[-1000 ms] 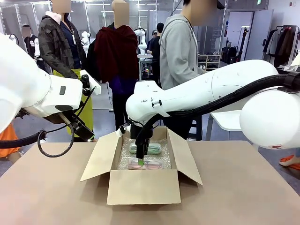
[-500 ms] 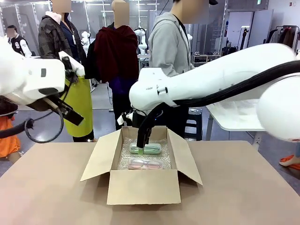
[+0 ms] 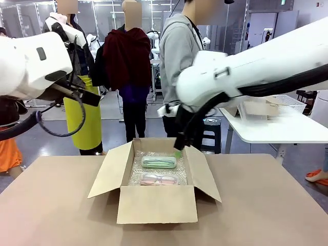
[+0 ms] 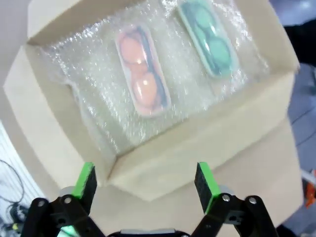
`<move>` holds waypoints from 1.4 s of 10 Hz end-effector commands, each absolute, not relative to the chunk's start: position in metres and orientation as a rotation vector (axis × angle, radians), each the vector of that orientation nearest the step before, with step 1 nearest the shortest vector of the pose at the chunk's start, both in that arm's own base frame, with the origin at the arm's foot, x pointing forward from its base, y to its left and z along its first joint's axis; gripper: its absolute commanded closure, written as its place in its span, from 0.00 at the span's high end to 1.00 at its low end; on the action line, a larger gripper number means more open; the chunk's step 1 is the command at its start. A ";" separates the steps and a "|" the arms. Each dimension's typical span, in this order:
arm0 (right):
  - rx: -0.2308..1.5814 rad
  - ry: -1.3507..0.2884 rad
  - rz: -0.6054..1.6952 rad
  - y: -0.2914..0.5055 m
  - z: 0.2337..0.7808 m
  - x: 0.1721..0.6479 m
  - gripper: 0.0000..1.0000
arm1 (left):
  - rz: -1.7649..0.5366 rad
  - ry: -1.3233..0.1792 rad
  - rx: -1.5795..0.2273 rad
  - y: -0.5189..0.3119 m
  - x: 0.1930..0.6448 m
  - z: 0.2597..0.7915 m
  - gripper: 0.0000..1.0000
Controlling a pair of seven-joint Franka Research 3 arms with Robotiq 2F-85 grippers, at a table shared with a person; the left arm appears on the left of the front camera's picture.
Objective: Pack the glasses set securely to prepare it for shipping.
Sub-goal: Position the Package Box on the left side of the table.
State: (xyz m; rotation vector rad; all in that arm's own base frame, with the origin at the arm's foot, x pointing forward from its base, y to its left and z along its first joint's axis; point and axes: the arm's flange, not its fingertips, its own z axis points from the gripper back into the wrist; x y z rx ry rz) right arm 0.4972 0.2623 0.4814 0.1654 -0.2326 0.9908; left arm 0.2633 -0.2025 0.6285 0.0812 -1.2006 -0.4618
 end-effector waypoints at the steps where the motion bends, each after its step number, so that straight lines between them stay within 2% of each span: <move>1: 0.182 -0.342 0.903 0.217 0.470 0.444 1.00 | -0.413 -1.293 0.101 -0.130 0.198 0.463 1.00; 2: 0.184 -0.370 0.871 0.206 0.468 0.435 1.00 | -0.425 -1.290 0.129 -0.127 0.199 0.466 1.00; 3: 0.178 -0.279 0.911 0.229 0.483 0.471 1.00 | -0.438 -1.232 0.084 -0.207 0.271 0.624 1.00; 12: 0.178 -0.279 0.911 0.229 0.483 0.471 1.00 | -0.440 -1.248 0.083 -0.210 0.274 0.622 1.00; 14: 0.178 -0.279 0.911 0.229 0.483 0.471 1.00 | -0.401 -1.004 -0.032 -0.183 0.325 0.615 1.00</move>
